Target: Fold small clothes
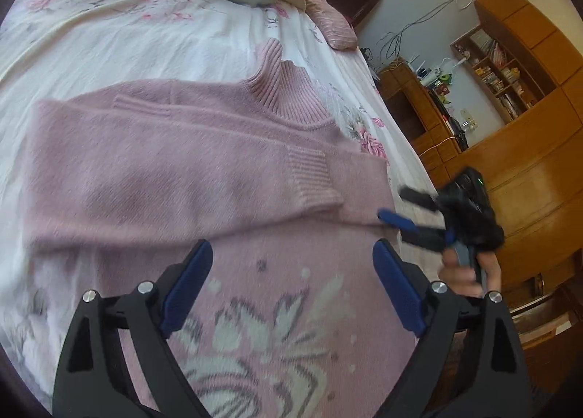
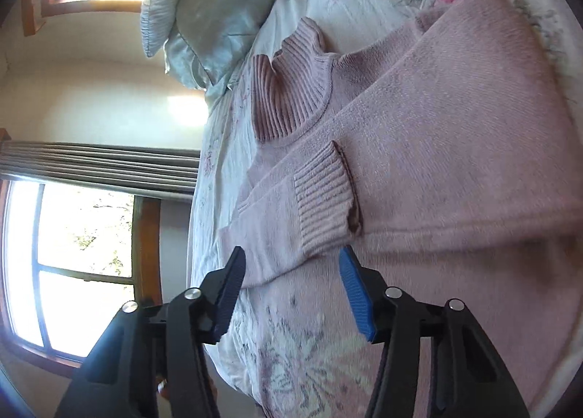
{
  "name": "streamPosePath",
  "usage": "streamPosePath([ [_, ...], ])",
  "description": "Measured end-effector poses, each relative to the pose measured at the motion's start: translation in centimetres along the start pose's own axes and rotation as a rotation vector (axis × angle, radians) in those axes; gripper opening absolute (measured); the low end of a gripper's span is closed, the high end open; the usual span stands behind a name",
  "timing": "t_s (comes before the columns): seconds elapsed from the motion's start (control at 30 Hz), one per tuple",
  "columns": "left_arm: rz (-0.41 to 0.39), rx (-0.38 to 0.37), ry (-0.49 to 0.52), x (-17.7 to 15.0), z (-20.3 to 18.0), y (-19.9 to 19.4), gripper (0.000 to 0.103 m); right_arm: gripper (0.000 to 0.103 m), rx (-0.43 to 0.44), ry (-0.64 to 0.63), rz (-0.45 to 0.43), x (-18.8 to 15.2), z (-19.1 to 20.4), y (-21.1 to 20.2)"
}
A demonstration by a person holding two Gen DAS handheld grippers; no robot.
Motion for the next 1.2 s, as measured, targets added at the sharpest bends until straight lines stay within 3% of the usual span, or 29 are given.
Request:
streamPosePath([
  [0.27, 0.004, 0.025, -0.136, -9.2, 7.1, -5.0, 0.089, 0.054, -0.292, -0.074, 0.093, 2.4, -1.0, 6.3],
  [0.4, 0.014, -0.009, -0.248, -12.1, 9.7, -5.9, 0.089, 0.051, -0.229, -0.036, 0.119, 2.2, -1.0, 7.5],
  [0.47, 0.012, -0.011, -0.280, -13.2, 10.5, -6.2, 0.089, 0.024, -0.190, -0.003, 0.127, 2.3, -1.1, 7.8],
  [0.6, 0.019, -0.004, -0.306, -14.3, 11.5, -6.7, 0.089, 0.016, -0.200, -0.016, 0.094, 3.1, 0.1, 7.7],
  [0.77, 0.009, -0.001, -0.327, -14.5, 12.1, -6.9, 0.089, 0.011, -0.207, -0.145, 0.014, 4.1, 6.4, 5.0],
  [0.93, -0.002, -0.014, -0.321, -13.9, 11.6, -7.0, 0.089, 0.011, -0.252, -0.266, -0.099, 4.9, 11.4, -0.4],
  [1.07, -0.007, -0.023, -0.328, -13.5, 11.4, -6.9, 0.089, 0.010, -0.293, -0.276, -0.190, 5.1, 10.6, -5.4],
  [1.2, -0.001, -0.022, -0.316, -13.2, 10.9, -6.8, 0.089, 0.010, -0.323, -0.213, -0.211, 4.9, 6.1, -8.7],
])
Point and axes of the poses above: each gripper's, at about its wrist camera, not at the fingertips, and y roughly the way its jaws point, z to its left, x to its top, the point moved 3 cm from there along y, roughly the way its jaws point, and after that the axes turned 13 degrees about x, right-handed, at the moved point
